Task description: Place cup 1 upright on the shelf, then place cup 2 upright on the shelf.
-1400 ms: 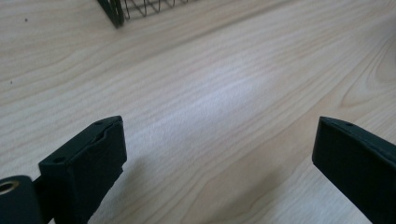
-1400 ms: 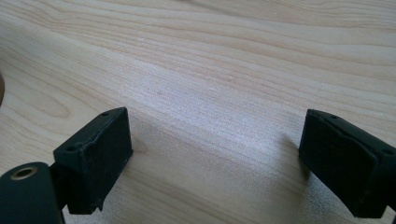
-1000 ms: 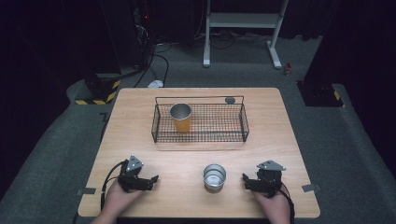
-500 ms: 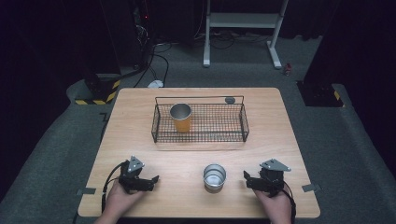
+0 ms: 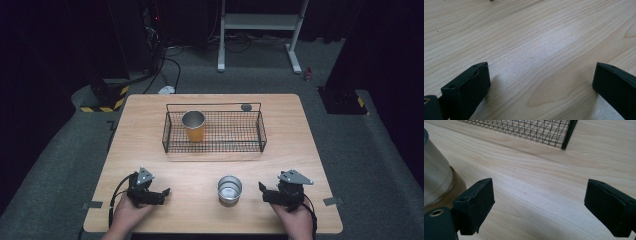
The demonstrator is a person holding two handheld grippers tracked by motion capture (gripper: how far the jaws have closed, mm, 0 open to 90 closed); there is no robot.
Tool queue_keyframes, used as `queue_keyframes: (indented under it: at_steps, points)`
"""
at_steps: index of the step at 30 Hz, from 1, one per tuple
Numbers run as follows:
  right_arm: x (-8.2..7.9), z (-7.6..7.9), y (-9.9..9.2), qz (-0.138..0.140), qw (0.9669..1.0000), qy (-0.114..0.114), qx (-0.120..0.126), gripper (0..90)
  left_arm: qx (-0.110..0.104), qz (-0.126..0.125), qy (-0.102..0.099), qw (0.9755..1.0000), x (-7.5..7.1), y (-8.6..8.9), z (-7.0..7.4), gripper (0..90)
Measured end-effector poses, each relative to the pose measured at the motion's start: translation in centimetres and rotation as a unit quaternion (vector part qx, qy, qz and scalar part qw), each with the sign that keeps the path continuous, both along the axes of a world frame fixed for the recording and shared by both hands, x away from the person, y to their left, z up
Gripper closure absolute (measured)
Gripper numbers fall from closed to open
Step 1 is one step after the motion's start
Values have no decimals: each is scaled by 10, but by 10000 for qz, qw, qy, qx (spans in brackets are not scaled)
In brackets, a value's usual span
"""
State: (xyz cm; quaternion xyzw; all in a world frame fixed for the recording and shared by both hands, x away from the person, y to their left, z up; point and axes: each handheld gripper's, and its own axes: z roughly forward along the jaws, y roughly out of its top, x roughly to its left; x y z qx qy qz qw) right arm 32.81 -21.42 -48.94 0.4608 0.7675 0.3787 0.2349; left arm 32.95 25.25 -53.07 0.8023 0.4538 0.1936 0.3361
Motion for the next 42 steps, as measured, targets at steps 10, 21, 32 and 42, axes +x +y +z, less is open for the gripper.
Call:
queue_keyframes:
  at_steps: [10, 21, 32, 42]
  points:
    - [-4, 7, 8, 131, 9998, -137, 40, 90, -1, 11, -5, 10000, 0, 0, 0, 16]
    - [-16, 28, 18, 382, 9982, -360, 276, 90, 21, 21, 3, 10000, -1, 1, 0, 15]
    - [-26, 41, 38, 844, 9940, -453, 519, 90, 8, 18, 19, 10000, -1, 1, 0, 12]
    - [-29, 43, 60, 1199, 9902, -335, 636, 90, -2, 13, 29, 10000, 0, 1, 0, 8]
